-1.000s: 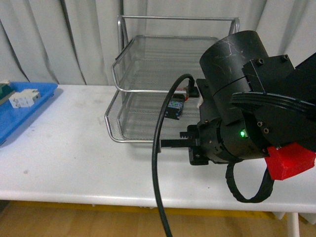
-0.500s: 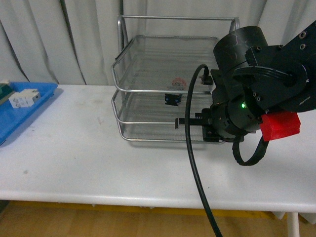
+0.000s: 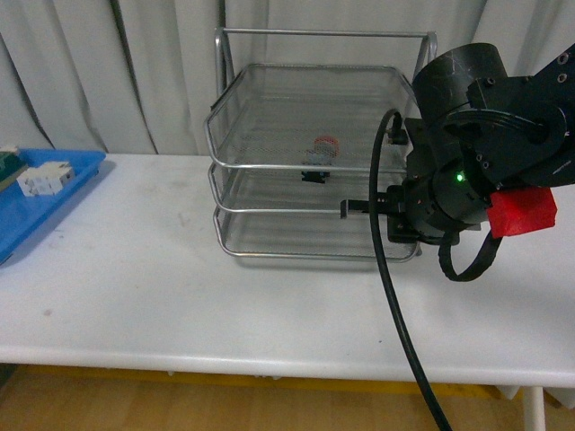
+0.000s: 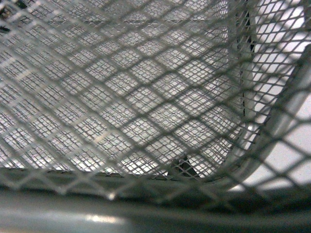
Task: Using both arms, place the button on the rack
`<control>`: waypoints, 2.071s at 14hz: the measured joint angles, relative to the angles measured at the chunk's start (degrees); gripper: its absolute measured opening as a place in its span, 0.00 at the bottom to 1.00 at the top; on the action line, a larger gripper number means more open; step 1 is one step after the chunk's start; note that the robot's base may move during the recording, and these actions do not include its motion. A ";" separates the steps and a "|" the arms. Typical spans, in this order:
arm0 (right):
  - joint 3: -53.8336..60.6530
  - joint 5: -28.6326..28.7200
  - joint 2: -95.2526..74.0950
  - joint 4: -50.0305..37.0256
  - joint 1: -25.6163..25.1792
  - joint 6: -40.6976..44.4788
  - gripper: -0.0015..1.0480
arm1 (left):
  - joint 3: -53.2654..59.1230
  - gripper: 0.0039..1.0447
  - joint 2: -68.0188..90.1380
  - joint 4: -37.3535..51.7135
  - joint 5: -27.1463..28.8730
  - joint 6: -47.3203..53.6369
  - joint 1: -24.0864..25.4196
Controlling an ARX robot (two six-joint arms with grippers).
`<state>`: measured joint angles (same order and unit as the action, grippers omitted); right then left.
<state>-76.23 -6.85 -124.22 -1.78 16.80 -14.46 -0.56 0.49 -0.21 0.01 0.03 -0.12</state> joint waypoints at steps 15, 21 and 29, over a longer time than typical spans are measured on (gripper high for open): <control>57.92 -1.53 57.02 -33.83 3.45 -1.46 0.02 | 0.00 0.94 0.00 0.02 -0.04 0.00 0.02; 75.60 6.88 101.63 -21.20 -16.72 13.66 0.02 | 0.00 0.94 0.00 0.00 0.00 0.00 0.09; 75.60 6.86 113.31 -9.14 -16.81 14.08 0.02 | 0.00 0.94 0.00 0.00 0.00 0.00 0.09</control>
<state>-0.62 0.01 -10.92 -10.92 -0.01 -0.38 -0.56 0.49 -0.21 0.01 0.03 -0.03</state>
